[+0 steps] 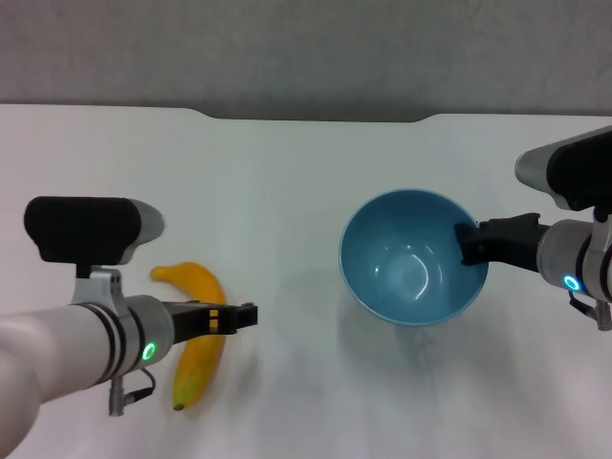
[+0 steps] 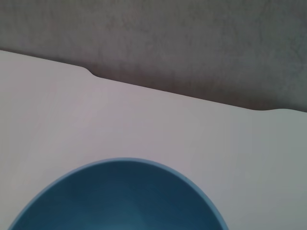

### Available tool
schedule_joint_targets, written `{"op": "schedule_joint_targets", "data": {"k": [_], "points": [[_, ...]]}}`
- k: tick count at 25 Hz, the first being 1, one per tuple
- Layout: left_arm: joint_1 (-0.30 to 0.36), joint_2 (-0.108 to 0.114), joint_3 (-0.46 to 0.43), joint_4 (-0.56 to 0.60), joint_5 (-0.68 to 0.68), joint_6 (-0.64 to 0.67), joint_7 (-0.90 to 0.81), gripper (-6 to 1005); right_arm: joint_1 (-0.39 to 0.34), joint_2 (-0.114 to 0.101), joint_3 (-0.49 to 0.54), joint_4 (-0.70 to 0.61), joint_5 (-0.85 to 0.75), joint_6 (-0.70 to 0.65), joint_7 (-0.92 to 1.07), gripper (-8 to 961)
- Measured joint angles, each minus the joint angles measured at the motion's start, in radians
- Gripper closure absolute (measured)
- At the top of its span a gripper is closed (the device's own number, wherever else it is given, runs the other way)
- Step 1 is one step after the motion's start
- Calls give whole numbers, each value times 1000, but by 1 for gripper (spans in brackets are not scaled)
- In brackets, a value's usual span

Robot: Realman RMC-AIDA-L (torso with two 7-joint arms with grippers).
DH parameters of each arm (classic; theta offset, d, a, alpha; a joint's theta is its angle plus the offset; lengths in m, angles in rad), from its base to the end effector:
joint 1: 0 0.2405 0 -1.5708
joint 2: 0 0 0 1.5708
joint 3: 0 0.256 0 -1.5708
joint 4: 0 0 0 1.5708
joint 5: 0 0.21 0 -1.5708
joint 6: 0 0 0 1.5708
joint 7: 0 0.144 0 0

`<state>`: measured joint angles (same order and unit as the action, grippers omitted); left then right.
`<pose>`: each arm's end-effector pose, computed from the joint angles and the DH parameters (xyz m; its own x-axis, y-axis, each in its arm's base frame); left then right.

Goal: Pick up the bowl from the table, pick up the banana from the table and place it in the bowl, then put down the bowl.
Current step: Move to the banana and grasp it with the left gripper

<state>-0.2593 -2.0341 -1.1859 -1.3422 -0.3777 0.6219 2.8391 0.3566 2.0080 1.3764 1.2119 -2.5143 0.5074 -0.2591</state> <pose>-0.2214 0.3352 -0.0677 0.5066 0.7366 0.4481 0.8146 -0.2386 -0.5287 0.2258 0.3841 -0.0284 0.7375 -0.5520 -0.3891 -0.6462 -0.4092 -0.6442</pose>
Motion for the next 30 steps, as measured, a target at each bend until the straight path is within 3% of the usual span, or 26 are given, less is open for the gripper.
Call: {"op": "schedule_joint_targets", "data": {"k": [10,21,30], "points": [[-65,-6,46,115,6,-75,-7,177,1,0,-10,1,1,-2,1,925],[-33,-3,41,81,19,-107,-5,173,-6,0,-10,2,1,-7,1,925],[-37,-6,32,130,50,-141,-17,173,-4,0,-16,1,0,-12,2,925]]}}
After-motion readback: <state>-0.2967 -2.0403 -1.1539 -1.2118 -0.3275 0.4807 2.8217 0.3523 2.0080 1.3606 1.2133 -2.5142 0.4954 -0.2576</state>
